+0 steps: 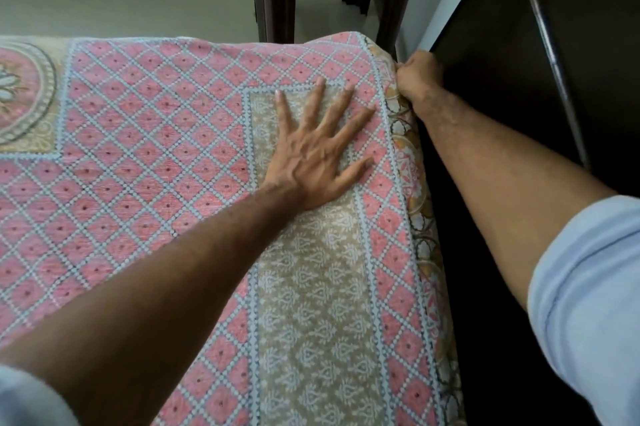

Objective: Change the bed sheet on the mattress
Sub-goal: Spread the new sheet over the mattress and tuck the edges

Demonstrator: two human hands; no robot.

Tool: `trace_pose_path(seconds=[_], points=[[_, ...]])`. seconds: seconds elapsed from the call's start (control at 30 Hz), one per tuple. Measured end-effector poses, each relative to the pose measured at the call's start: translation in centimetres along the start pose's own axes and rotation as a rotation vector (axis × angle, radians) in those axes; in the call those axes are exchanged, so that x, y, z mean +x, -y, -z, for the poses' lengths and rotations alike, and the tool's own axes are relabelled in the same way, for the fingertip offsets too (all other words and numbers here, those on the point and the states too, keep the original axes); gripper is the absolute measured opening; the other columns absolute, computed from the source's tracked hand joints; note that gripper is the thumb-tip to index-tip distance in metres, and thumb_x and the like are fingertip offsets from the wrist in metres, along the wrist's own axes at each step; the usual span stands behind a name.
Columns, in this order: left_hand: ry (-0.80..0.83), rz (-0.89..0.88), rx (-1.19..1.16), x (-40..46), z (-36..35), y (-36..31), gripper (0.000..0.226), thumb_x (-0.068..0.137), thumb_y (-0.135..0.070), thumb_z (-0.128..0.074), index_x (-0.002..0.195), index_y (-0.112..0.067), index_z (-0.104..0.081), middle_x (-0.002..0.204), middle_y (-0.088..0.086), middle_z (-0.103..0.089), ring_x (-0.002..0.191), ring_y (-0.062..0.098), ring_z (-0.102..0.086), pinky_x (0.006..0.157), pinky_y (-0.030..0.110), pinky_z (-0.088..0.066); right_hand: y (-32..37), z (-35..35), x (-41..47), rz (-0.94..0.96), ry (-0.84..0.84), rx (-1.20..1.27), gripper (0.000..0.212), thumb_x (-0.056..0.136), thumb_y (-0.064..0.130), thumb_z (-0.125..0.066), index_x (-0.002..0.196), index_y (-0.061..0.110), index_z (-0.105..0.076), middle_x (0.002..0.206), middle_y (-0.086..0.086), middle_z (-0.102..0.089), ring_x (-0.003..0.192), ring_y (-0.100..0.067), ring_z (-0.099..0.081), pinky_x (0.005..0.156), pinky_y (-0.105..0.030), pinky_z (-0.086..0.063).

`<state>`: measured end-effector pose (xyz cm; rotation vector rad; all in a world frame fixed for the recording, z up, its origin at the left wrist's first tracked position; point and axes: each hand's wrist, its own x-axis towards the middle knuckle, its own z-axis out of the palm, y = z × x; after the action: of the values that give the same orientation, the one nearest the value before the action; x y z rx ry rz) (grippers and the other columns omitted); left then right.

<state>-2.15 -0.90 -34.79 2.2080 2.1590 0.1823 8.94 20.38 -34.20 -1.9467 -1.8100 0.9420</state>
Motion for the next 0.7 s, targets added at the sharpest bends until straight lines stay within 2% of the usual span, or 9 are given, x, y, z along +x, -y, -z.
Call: trace_pose_path(seconds=[0.07, 0.13, 0.2, 0.27, 0.33, 0.4, 0.5, 0.6, 0.7], points=[[0.013, -0.003, 0.001, 0.1, 0.1, 0.1, 0.078, 0.092, -0.079, -0.005, 0.16, -0.042, 0.0, 0.17, 0.001, 0.005, 0.155, 0.036, 0.007, 0.111, 0.078, 0.001, 0.5, -0.3, -1.2, 0.014, -0.084, -0.036, 0.016, 0.102, 0.023, -0.053, 0.11, 0.012, -0.061, 0.122, -0.01, -0.065, 0.114, -0.026, -0.061, 0.074, -0.024, -0.04], [0.035, -0.007, -0.014, 0.3, 0.1, 0.2, 0.078, 0.092, -0.079, -0.008, 0.16, -0.042, 0.002, 0.17, 0.001, 0.007, 0.155, 0.037, 0.009, 0.11, 0.078, 0.003, 0.3, -0.2, -2.8, -0.028, -0.131, 0.093, 0.01, 0.102, 0.027, -0.052, 0.104, 0.018, -0.05, 0.118, -0.006, -0.063, 0.114, -0.021, -0.06, 0.073, -0.022, -0.038], [0.066, -0.004, -0.027, 0.5, 0.0, 0.3, 0.079, 0.092, -0.079, -0.008, 0.16, -0.041, 0.004, 0.17, 0.001, 0.01, 0.154, 0.036, 0.011, 0.11, 0.078, 0.006, -0.5, -0.1, -4.7, -0.055, -0.13, 0.258, 0.019, 0.102, 0.03, -0.051, 0.111, 0.014, -0.048, 0.117, -0.002, -0.057, 0.114, -0.019, -0.058, 0.078, -0.022, -0.039], [0.098, 0.008, -0.071, 0.7, 0.5, 0.4, 0.08, 0.093, -0.078, -0.009, 0.16, -0.037, 0.006, 0.17, -0.001, 0.008, 0.155, 0.034, 0.011, 0.112, 0.076, 0.009, -1.5, 0.5, -8.7, 0.102, -0.19, 0.203, 0.032, 0.1, 0.029, -0.049, 0.128, 0.012, -0.051, 0.132, -0.004, -0.051, 0.122, -0.018, -0.052, 0.093, -0.027, -0.043], [0.08, 0.017, -0.191, 0.1, 1.5, 0.4, 0.078, 0.1, -0.067, -0.019, 0.162, -0.025, 0.002, 0.17, -0.002, -0.001, 0.157, 0.028, 0.002, 0.117, 0.07, 0.005, -3.0, 0.5, -14.3, 0.457, -0.281, 0.017, 0.041, 0.099, 0.025, -0.047, 0.137, 0.01, -0.053, 0.142, -0.009, -0.049, 0.132, -0.023, -0.047, 0.11, -0.037, -0.039], [-0.015, 0.059, -0.312, -1.9, 3.1, 1.8, 0.07, 0.103, -0.048, -0.032, 0.162, -0.017, -0.011, 0.169, 0.002, -0.018, 0.156, 0.023, -0.014, 0.121, 0.064, -0.005, -3.7, -0.6, -20.3, 0.82, -0.186, -0.202, 0.044, 0.101, 0.024, -0.047, 0.14, 0.004, -0.053, 0.146, -0.016, -0.048, 0.138, -0.032, -0.044, 0.116, -0.047, -0.033], [-0.119, 0.199, -0.126, -9.2, 4.9, 8.0, 0.058, 0.101, -0.033, -0.04, 0.158, -0.023, -0.029, 0.166, 0.001, -0.026, 0.153, 0.018, -0.023, 0.121, 0.063, -0.012, -2.7, -4.2, -27.6, 1.129, 0.035, -0.414, 0.055, 0.098, 0.037, -0.042, 0.143, 0.005, -0.052, 0.149, -0.016, -0.048, 0.14, -0.034, -0.043, 0.116, -0.057, -0.031], [-0.104, 0.481, 0.071, -21.2, 6.5, 16.1, 0.055, 0.102, -0.035, -0.03, 0.156, -0.023, -0.031, 0.167, 0.003, -0.023, 0.154, 0.024, -0.021, 0.119, 0.062, -0.015, -0.2, -9.8, -33.9, 1.315, 0.209, -0.545, 0.066, 0.097, 0.049, -0.035, 0.153, 0.015, -0.038, 0.159, -0.007, -0.037, 0.146, -0.028, -0.035, 0.118, -0.058, -0.024], [0.006, 0.707, 0.041, -30.8, 7.7, 20.7, 0.065, 0.101, -0.05, -0.022, 0.16, -0.023, -0.023, 0.169, 0.008, -0.014, 0.155, 0.034, -0.011, 0.119, 0.061, -0.01, 3.1, -15.1, -36.6, 1.469, 0.401, -0.62, 0.066, 0.1, 0.057, -0.03, 0.157, 0.024, -0.03, 0.163, -0.004, -0.029, 0.15, -0.027, -0.025, 0.119, -0.06, -0.011]])
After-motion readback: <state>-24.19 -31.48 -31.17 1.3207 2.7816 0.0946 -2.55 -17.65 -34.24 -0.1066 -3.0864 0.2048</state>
